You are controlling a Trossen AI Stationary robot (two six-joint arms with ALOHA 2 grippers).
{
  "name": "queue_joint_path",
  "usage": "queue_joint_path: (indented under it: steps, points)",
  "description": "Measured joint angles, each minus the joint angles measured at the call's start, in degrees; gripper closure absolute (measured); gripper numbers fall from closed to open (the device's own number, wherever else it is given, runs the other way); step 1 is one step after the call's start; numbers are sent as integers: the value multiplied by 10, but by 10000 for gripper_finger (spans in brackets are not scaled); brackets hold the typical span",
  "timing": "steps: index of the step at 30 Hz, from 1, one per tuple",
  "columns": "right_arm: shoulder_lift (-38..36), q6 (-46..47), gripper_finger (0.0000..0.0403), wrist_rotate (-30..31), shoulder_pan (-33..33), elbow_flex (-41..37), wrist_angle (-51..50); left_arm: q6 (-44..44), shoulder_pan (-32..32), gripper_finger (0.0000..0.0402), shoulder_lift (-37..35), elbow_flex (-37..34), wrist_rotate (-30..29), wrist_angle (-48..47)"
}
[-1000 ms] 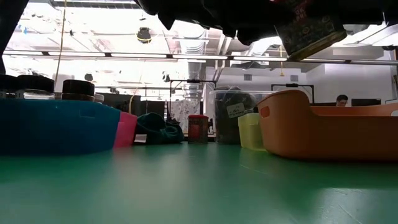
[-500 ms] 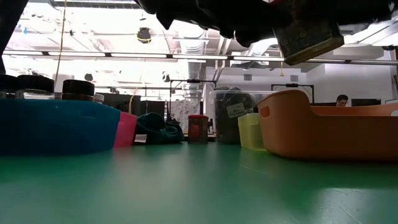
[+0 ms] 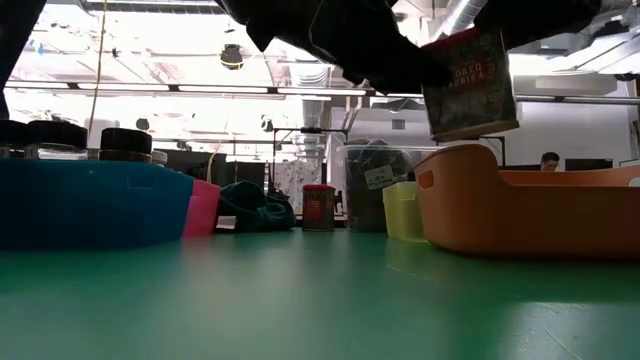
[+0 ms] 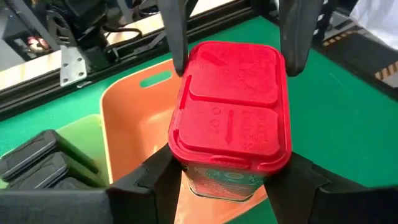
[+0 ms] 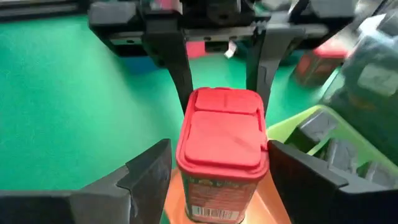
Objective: Sort spices by type
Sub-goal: Put the red spice can into the orange bin
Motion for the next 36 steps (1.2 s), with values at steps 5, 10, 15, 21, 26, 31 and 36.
queue_joint_path:
  steps: [5,10,15,21,26,31,36]
  points:
    - [-19,-43,115,-115,-55,25,-9,12,-1,216,0,0,-9,-3]
    - [-16,-73,115,-215,-104,63,-48,12,0,215,0,0,-15,-6]
    - [-2,-90,116,-276,-137,101,-89,4,0,215,0,0,-19,-14]
    - [-2,-90,116,-319,-159,109,-114,-10,-1,215,0,26,-48,-69]
    - [-2,-88,116,-324,-165,109,-148,-19,0,215,0,55,-72,-106]
    - [-3,-105,116,-324,-168,109,-174,-34,7,215,0,62,-88,-100]
    - [-3,-154,117,-322,-177,109,-176,-54,20,215,0,62,-62,-98]
